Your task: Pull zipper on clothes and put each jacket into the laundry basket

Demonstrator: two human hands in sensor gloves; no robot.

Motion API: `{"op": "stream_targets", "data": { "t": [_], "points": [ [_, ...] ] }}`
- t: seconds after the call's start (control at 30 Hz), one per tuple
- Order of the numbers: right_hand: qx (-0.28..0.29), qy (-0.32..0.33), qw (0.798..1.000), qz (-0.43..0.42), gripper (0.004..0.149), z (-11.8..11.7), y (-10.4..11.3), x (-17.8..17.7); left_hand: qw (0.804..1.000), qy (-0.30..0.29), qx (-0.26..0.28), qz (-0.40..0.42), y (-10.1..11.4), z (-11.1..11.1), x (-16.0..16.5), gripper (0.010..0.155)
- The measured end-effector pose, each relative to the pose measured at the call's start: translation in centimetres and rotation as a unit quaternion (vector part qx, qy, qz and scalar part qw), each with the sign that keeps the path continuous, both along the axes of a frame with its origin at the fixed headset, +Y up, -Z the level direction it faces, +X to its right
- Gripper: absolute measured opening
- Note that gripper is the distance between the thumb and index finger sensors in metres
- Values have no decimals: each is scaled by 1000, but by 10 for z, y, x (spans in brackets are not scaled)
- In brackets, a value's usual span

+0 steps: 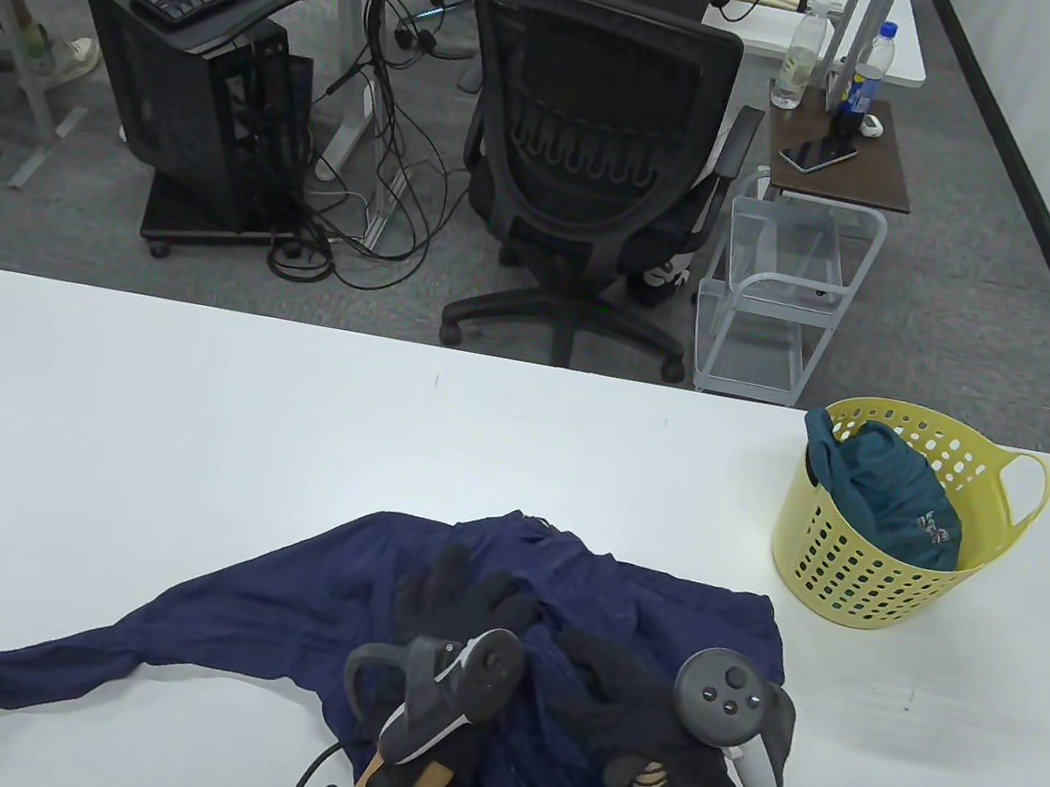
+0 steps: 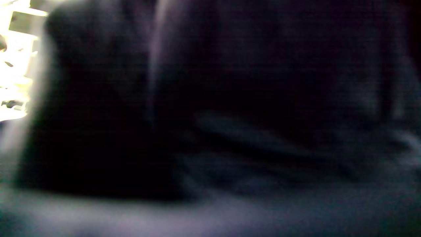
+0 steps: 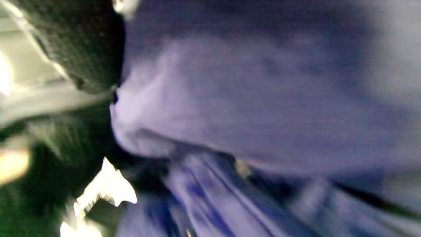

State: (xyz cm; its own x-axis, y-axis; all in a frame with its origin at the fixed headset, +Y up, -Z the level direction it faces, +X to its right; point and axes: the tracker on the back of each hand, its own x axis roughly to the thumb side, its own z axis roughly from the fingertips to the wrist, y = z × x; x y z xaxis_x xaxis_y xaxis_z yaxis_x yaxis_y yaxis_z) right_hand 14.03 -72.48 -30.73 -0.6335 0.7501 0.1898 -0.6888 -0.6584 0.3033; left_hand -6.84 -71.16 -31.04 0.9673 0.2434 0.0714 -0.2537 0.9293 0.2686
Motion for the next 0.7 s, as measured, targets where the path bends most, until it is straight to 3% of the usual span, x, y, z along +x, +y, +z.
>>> {"op": "stream_targets", "data": {
  "t": [0.17, 0.27, 0.57, 0.7],
  "points": [
    [-5, 27, 988, 149, 76, 4, -13, -32, 998, 36, 11, 43, -5, -3, -32, 47],
    [8, 31, 976, 216, 68, 6, -16, -41, 994, 46, -2, 101, -7, -4, -48, 48],
    [-20, -64, 971, 231, 46, -4, -11, 4, 978, 108, -14, 179, -11, -4, -93, 47],
    [-42, -104, 972, 205, 43, -9, -10, 33, 979, 107, -20, 172, -12, -4, -92, 47]
  ]
}}
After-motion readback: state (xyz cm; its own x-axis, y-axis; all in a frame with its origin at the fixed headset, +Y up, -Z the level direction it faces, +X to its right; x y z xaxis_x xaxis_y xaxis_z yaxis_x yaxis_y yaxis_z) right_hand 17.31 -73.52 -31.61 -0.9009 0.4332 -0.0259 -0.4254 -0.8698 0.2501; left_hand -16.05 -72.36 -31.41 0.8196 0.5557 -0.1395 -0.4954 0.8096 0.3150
